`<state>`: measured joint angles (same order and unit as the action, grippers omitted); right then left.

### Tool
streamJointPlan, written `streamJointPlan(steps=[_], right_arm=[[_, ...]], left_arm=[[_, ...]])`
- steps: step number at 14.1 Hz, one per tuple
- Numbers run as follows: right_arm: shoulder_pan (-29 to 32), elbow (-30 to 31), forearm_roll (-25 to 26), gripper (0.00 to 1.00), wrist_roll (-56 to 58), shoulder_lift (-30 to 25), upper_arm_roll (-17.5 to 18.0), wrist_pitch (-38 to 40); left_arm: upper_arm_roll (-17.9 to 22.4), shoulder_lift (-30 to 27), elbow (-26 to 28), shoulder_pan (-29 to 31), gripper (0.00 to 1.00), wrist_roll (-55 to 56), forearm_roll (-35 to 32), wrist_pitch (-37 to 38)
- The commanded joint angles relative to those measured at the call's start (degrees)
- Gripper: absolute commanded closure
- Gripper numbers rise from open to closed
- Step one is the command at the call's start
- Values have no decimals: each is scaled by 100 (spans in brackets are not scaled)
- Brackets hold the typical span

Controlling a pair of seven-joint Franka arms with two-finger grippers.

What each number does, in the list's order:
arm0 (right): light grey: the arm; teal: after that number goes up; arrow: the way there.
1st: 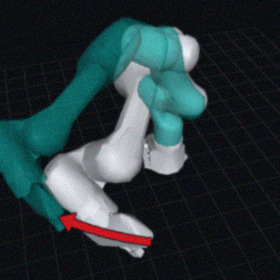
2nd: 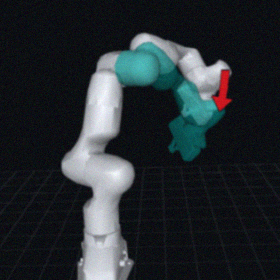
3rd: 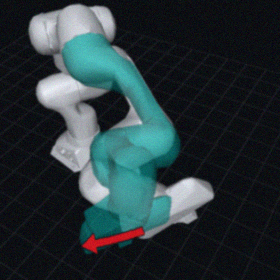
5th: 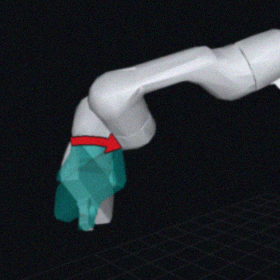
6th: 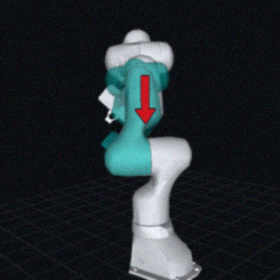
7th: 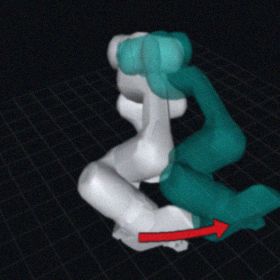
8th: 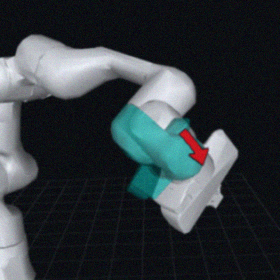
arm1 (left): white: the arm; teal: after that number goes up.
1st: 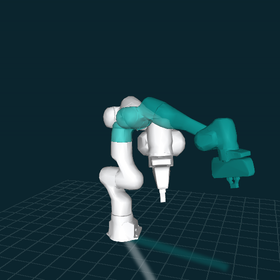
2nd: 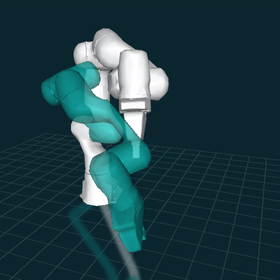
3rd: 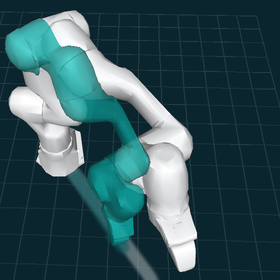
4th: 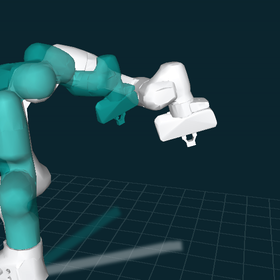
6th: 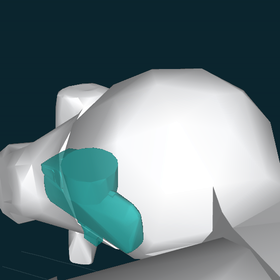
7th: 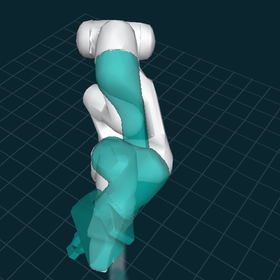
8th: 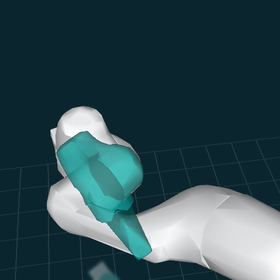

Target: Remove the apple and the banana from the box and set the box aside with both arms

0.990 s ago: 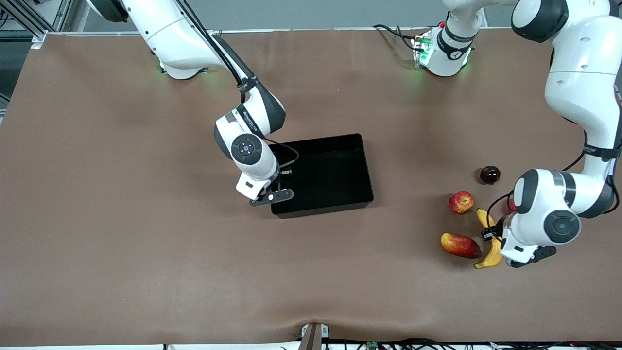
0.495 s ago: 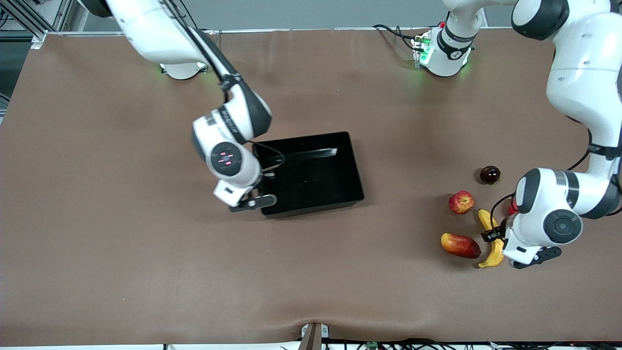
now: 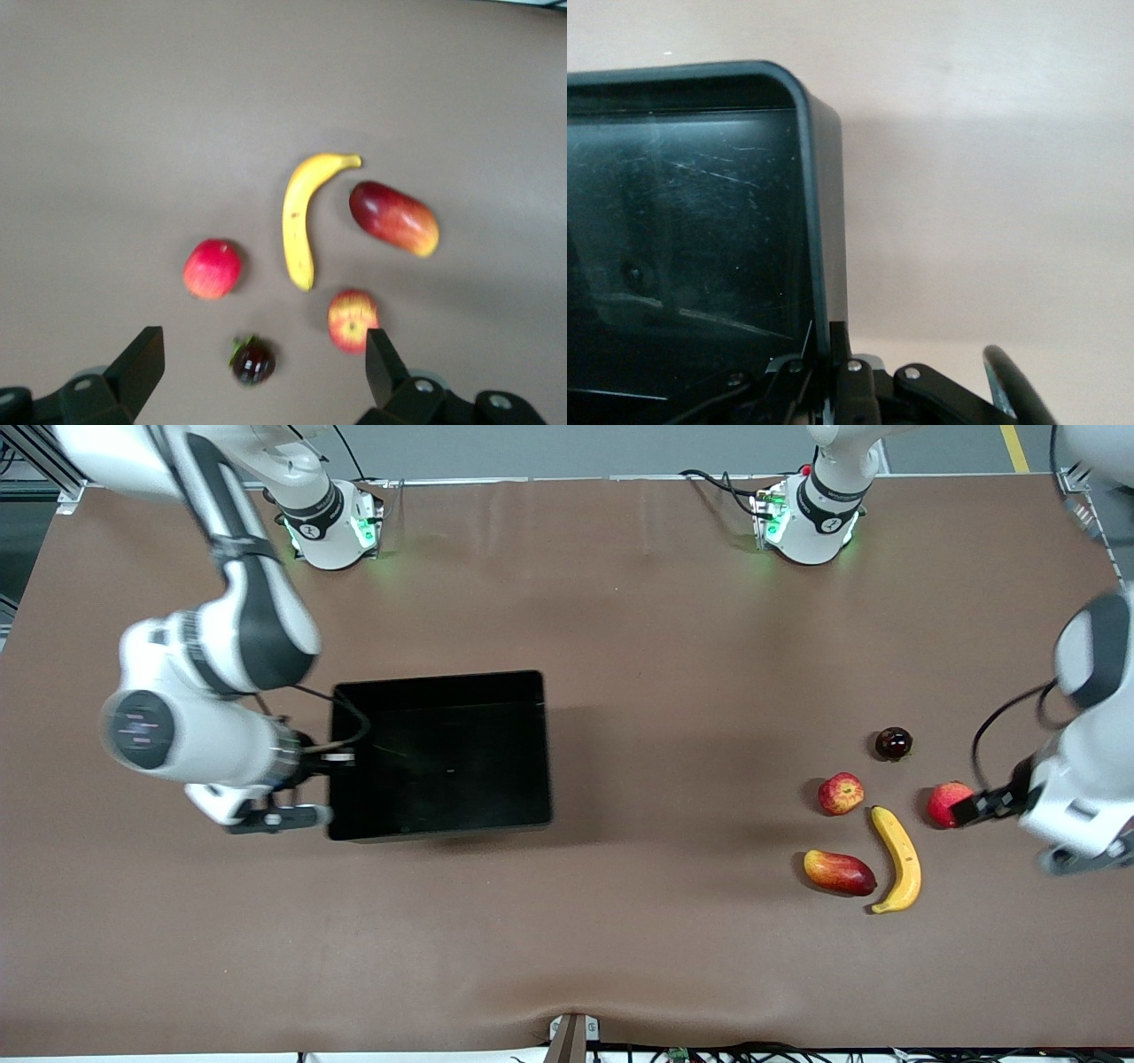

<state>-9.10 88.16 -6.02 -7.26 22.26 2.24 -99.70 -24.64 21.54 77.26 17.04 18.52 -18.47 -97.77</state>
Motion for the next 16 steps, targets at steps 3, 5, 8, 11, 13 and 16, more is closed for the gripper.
streamJointPlan(steps=[3,5,8,11,13,16], right_arm=[[996,693,4,100,531,-477,57,-23],[1383,991,144,100,769,-468,57,-224],[1980,1764,250,100,1427,-434,57,-1242],[2499,2143,268,100,2025,-294,57,-2025],[2903,2144,268,100,2324,-4,57,-2334],[3274,2144,268,100,2721,155,57,-2519]], left_arm=[[-50,-949,228,290,0,-787,870,443],[-41,-1257,254,309,0,-858,984,565],[107,-1538,411,108,0,-867,1196,662],[1282,-1933,824,-875,0,-902,1774,671],[1767,-2170,1053,-1333,0,-911,1873,680],[2234,-2391,1265,-1852,0,-807,1882,645]])
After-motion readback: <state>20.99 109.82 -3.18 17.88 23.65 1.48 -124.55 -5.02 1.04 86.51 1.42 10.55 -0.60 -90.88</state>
